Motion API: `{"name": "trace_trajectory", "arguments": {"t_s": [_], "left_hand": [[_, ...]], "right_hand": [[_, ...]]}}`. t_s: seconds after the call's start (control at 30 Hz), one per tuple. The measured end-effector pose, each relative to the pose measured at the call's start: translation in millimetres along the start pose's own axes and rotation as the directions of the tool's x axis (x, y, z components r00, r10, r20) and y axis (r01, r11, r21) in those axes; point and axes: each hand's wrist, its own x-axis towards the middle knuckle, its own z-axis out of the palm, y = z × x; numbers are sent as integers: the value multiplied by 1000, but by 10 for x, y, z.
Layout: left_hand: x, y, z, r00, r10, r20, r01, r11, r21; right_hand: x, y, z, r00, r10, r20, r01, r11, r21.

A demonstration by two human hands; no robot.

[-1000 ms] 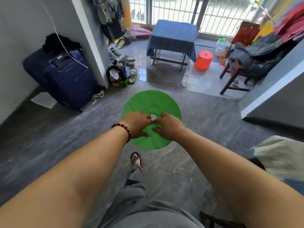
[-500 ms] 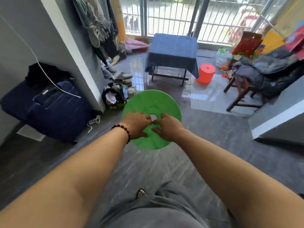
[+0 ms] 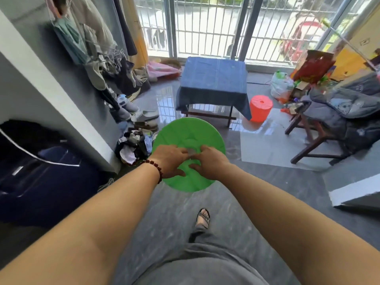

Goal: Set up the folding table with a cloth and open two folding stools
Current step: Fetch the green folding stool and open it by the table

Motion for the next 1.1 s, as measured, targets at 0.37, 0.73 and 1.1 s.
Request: {"name": "trace_trajectory", "arguments": {"t_s": [0.37,0.73,1.1], "left_hand": [[1659,-1301,-546,998,-66,-17,65,996,-53],[3230,-3163,-883,999,-32,-36,32,999,1],[4334,-4835,-1149,1000,-23,9,23,1000,-2]], "right_hand": [[1837,805,-1075,997,-76,0,76,997,-20],[4053,1170,-1932,1000,-21,5,21,998,-56],[5828,1184,-2767,999,-29,26,31,997,-75]]}}
